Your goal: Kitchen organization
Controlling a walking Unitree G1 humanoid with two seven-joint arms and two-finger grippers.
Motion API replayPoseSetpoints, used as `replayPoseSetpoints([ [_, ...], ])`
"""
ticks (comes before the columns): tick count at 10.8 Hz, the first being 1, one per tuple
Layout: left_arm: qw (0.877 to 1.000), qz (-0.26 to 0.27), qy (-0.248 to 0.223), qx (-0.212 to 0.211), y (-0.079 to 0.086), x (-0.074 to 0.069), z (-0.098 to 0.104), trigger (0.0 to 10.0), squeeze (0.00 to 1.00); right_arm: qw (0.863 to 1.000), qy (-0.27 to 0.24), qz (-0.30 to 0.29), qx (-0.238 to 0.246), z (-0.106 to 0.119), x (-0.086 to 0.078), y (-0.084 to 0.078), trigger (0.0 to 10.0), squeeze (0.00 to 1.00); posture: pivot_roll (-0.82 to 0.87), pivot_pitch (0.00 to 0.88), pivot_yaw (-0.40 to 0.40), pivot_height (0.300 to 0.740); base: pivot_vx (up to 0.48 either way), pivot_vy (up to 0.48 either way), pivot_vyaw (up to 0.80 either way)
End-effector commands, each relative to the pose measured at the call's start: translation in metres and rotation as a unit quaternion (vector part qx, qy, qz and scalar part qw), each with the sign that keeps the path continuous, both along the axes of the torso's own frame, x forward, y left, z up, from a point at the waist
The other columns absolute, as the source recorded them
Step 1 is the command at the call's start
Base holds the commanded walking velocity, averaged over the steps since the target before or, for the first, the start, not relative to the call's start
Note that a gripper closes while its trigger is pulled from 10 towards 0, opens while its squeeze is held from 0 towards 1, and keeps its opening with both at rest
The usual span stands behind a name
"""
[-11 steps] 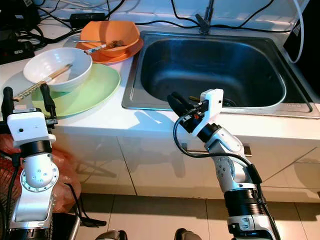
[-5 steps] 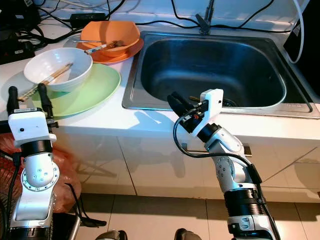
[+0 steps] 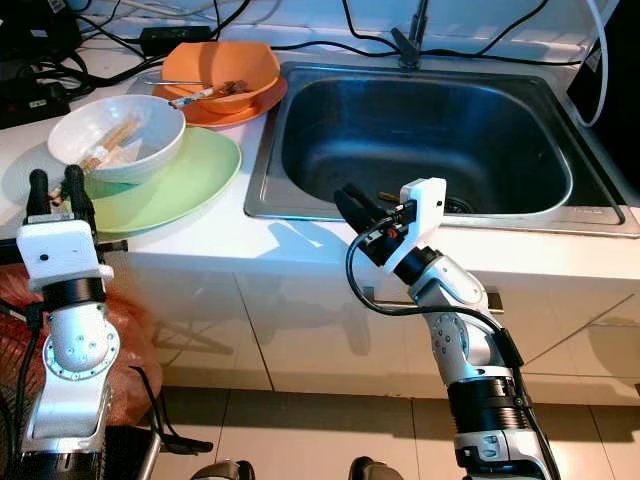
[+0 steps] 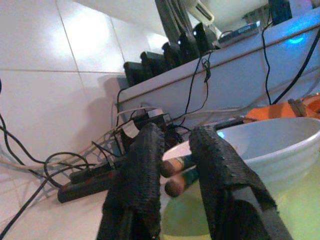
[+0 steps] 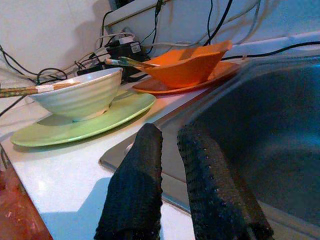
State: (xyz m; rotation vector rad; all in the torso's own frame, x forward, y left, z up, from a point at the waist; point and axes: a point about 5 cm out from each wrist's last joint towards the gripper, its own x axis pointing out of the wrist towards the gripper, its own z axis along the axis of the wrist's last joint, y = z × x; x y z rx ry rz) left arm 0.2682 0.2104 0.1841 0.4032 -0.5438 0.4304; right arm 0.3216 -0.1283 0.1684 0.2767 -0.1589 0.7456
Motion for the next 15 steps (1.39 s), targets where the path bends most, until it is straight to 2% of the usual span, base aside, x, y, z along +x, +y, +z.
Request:
replayPoseSetpoints([
  [1,1.0,0.008,-0.002,-0.001,0.001,0.0,0.0,0.0,0.0,1.0,0.005,-0.004,-0.002,-0.001,0.0,-0.001,10.0,0.0,0.05,0.135,-0.012,0.74,0.0,0.0,0.0],
  [4,1.0,0.003,-0.012,0.006,-0.001,0.001,0.006,0.0,0.0,1.0,0.005,-0.004,-0.001,-0.001,0.0,-0.001,10.0,0.0,0.05,0.136,-0.011,0.74,0.0,0.0,0.0],
  [6,0.999,-0.019,-0.034,0.027,-0.01,0.005,0.021,0.0,0.0,1.0,0.006,-0.005,0.0,-0.001,0.0,-0.001,10.0,0.0,0.05,0.136,-0.01,0.74,0.0,0.0,0.0],
  [8,0.998,-0.037,-0.038,0.031,-0.016,0.007,0.025,0.0,0.0,1.0,0.006,-0.006,0.001,-0.002,0.001,0.0,10.0,0.0,0.05,0.136,-0.009,0.74,0.0,0.0,0.0],
  [9,0.996,-0.066,-0.044,0.047,-0.026,0.01,0.034,4.6,0.0,1.0,0.008,-0.006,0.001,-0.003,0.001,0.0,10.0,0.0,0.05,0.136,-0.009,0.74,0.0,0.0,0.0],
  [10,0.987,-0.12,-0.054,0.091,-0.047,0.015,0.048,10.0,0.0,1.0,0.008,-0.006,0.002,-0.003,0.0,0.001,10.0,0.0,0.05,0.135,-0.006,0.74,0.0,0.0,0.0],
  [11,0.981,-0.15,-0.06,0.105,-0.058,0.017,0.055,10.0,0.0,1.0,0.008,-0.007,0.003,-0.003,0.0,0.001,10.0,0.0,0.05,0.136,-0.004,0.74,0.0,0.0,0.0],
  [12,0.969,-0.209,-0.062,0.117,-0.076,0.022,0.063,10.0,0.0,1.0,0.007,-0.009,0.004,-0.003,0.0,0.001,10.0,0.0,0.05,0.134,-0.002,0.74,0.0,0.0,0.0],
  [13,0.947,-0.289,-0.068,0.125,-0.102,0.028,0.078,10.0,0.0,1.0,0.007,-0.01,0.005,-0.003,0.0,0.001,10.0,0.0,0.04,0.132,0.005,0.74,0.0,0.0,0.0],
  [15,0.914,-0.387,-0.049,0.108,-0.128,0.037,0.086,10.0,0.0,1.0,0.006,-0.014,0.007,-0.003,-0.001,0.001,10.0,0.0,0.03,0.13,0.013,0.74,0.0,0.0,0.0],
])
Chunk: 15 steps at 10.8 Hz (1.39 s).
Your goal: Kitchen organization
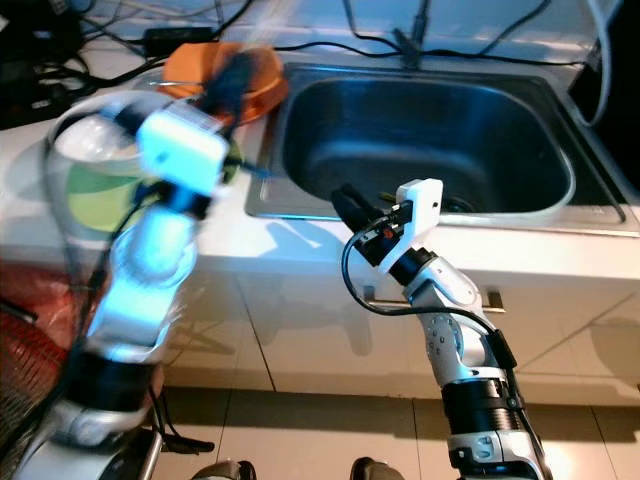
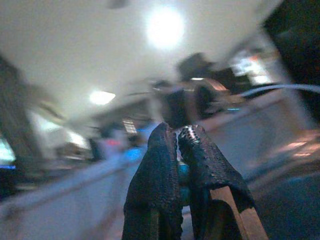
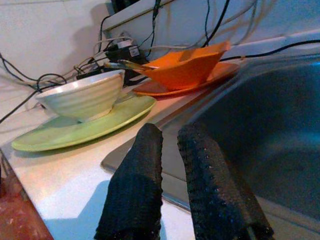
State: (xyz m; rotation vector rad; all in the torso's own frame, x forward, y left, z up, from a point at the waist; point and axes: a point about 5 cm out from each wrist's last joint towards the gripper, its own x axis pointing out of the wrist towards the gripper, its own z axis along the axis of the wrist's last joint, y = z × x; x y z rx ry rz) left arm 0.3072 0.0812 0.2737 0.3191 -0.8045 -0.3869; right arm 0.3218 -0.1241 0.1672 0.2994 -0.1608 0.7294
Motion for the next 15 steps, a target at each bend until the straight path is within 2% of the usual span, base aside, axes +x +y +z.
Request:
replayPoseSetpoints([
  [1,0.998,-0.048,0.047,0.004,-0.009,0.007,-0.006,10.0,0.0,1.0,0.001,-0.008,-0.004,-0.002,-0.001,-0.002,10.0,0.0,0.03,0.129,0.025,0.74,0.0,0.0,0.0],
  [2,0.992,-0.081,0.094,-0.02,-0.016,0.02,-0.006,10.0,0.0,1.0,-0.001,-0.009,-0.004,-0.002,-0.002,-0.001,10.0,0.0,0.02,0.127,0.034,0.74,0.0,0.0,0.0],
  [3,0.99,-0.08,0.111,-0.033,-0.015,0.03,0.0,10.0,0.0,1.0,-0.003,-0.013,-0.002,-0.001,-0.002,-0.002,10.0,0.0,0.01,0.126,0.04,0.74,0.0,0.0,0.0],
  [4,0.983,-0.093,0.14,-0.075,-0.012,0.044,0.01,10.0,0.0,1.0,-0.004,-0.015,-0.002,-0.001,-0.003,-0.004,10.0,0.0,0.01,0.126,0.04,0.74,0.0,0.0,0.0],
  [6,0.974,-0.058,0.201,-0.083,-0.003,0.069,0.014,10.0,0.0,1.0,-0.004,-0.017,-0.006,-0.002,-0.003,-0.004,10.0,0.0,0.01,0.121,0.048,0.74,0.0,0.0,0.0],
  [9,0.968,-0.015,0.25,-0.025,0.005,0.085,0.003,10.0,0.0,1.0,-0.006,-0.022,-0.012,-0.003,-0.004,-0.006,10.0,0.0,0.01,0.111,0.058,0.74,0.0,0.0,0.0],
  [11,0.955,0.0,0.295,-0.016,0.005,0.091,-0.011,10.0,0.0,1.0,-0.007,-0.021,-0.012,-0.003,-0.004,-0.004,10.0,0.0,0.01,0.108,0.059,0.74,0.0,0.0,0.0],
  [12,0.951,-0.003,0.308,-0.013,0.004,0.092,-0.015,10.0,0.0,1.0,-0.008,-0.02,-0.013,-0.003,-0.004,-0.004,10.0,0.0,0.0,0.106,0.061,0.74,0.0,0.0,0.0],
  [13,0.94,-0.012,0.342,0.006,0.001,0.093,-0.025,10.0,0.0,0.999,-0.009,-0.027,-0.02,-0.003,-0.004,-0.007,10.0,0.0,0.0,0.103,0.065,0.74,0.0,0.0,0.0],
  [15,0.929,-0.02,0.37,0.004,-0.003,0.092,-0.038,10.0,0.0,0.999,-0.006,-0.031,-0.025,-0.006,-0.005,-0.008,10.0,0.0,0.0,0.104,0.066,0.74,0.0,0.0,0.0],
])
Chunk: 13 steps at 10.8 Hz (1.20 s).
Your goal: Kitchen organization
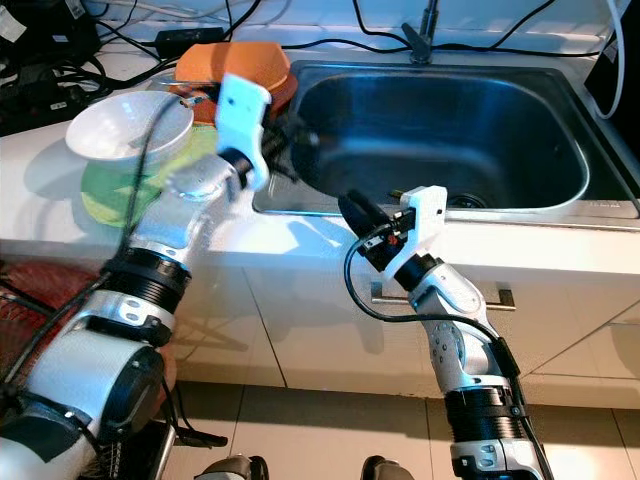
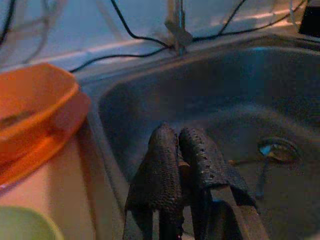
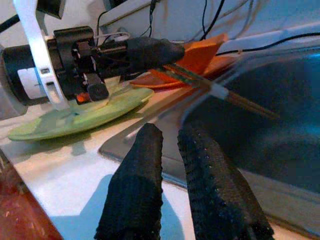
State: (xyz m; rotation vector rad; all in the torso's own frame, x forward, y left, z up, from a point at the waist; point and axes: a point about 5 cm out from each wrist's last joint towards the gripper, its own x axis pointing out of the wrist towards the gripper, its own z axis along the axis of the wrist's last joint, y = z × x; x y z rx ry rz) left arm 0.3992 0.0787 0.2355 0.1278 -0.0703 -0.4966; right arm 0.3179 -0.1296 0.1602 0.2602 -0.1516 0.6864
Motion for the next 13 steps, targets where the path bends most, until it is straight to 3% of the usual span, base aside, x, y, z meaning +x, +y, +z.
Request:
replayPoseSetpoints([
  [1,1.0,-0.009,0.014,0.013,-0.002,0.0,-0.005,10.0,0.0,1.0,-0.007,-0.008,-0.007,0.001,-0.002,-0.002,10.0,0.0,-0.01,0.106,0.067,0.74,0.0,0.0,0.0],
  [4,0.999,-0.028,0.031,0.018,-0.011,-0.005,-0.017,10.0,0.0,1.0,-0.006,-0.008,-0.007,0.0,-0.003,0.0,10.0,0.0,0.0,0.115,0.068,0.74,0.0,0.0,0.0],
  [8,0.998,-0.017,0.053,0.03,-0.012,-0.008,-0.033,10.0,0.0,1.0,-0.004,-0.009,-0.006,-0.001,-0.004,0.0,10.0,0.0,-0.01,0.133,0.072,0.74,0.0,0.0,0.0],
  [9,0.998,-0.013,0.055,0.03,-0.012,-0.008,-0.034,10.0,0.71,1.0,-0.004,-0.01,-0.006,-0.001,-0.004,0.0,10.0,0.0,-0.01,0.138,0.07,0.74,0.0,0.0,0.0],
  [10,0.998,-0.01,0.057,0.031,-0.012,-0.008,-0.036,10.0,1.0,1.0,-0.004,-0.009,-0.006,0.0,-0.004,0.0,10.0,0.0,-0.01,0.139,0.069,0.74,0.0,0.0,0.0],
  [13,0.998,0.0,0.053,0.026,-0.009,-0.006,-0.036,10.0,1.0,1.0,-0.002,-0.008,-0.006,-0.001,-0.005,0.0,10.0,0.0,0.0,0.143,0.065,0.74,0.0,0.0,0.0],
])
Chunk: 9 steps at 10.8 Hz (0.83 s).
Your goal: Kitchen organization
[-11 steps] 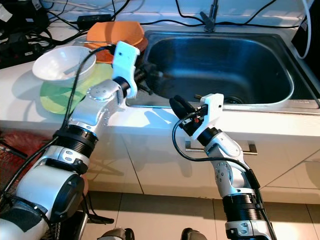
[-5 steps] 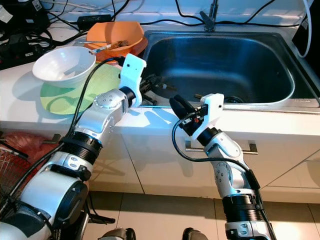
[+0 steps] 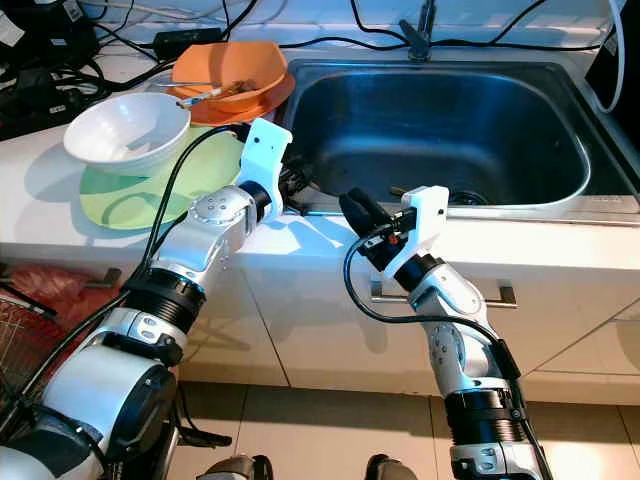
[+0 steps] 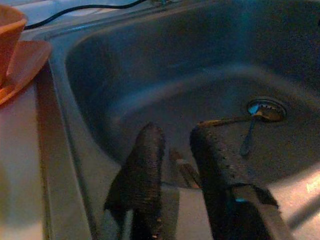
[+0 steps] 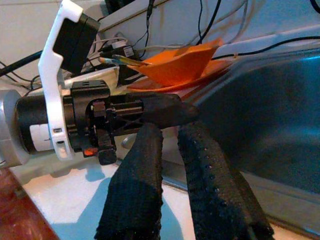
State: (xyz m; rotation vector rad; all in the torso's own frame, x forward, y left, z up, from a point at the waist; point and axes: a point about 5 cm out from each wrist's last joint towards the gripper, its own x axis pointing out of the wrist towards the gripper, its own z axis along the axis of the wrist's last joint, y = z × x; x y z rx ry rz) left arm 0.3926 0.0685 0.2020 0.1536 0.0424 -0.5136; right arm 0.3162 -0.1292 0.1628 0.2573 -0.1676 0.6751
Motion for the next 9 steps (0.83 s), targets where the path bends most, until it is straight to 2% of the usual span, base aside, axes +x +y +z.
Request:
replayPoseSetpoints([
  [1,1.0,0.003,-0.006,0.004,0.001,0.0,0.0,10.0,0.0,1.0,0.005,-0.001,-0.008,-0.003,-0.003,0.0,10.0,0.0,0.0,0.143,0.065,0.74,0.0,0.0,0.0],
  [4,0.999,0.01,-0.035,-0.002,-0.001,-0.002,0.008,10.0,0.0,1.0,0.006,0.0,-0.008,-0.004,-0.003,-0.001,10.0,0.0,0.0,0.143,0.058,0.74,0.0,0.0,0.0],
  [5,0.998,0.01,-0.063,0.006,-0.001,-0.004,0.013,10.0,0.0,1.0,0.007,0.0,-0.009,-0.004,-0.003,-0.001,10.0,0.0,0.0,0.143,0.059,0.74,0.0,0.0,0.0],
  [6,0.996,0.014,-0.086,-0.006,-0.001,-0.005,0.021,10.0,0.0,1.0,0.007,-0.001,-0.009,-0.003,-0.002,-0.001,10.0,0.0,0.0,0.143,0.059,0.74,0.0,0.0,0.0],
  [8,0.98,0.056,-0.193,-0.001,0.016,-0.013,0.059,10.0,0.0,1.0,0.008,0.0,-0.008,-0.004,-0.002,-0.001,10.0,0.0,0.0,0.146,0.055,0.74,0.0,0.0,0.0],
  [9,0.971,0.077,-0.225,0.027,0.025,-0.017,0.069,10.0,0.0,1.0,0.009,0.001,-0.007,-0.005,-0.002,0.0,10.0,0.0,0.01,0.148,0.052,0.74,0.0,0.0,0.0],
])
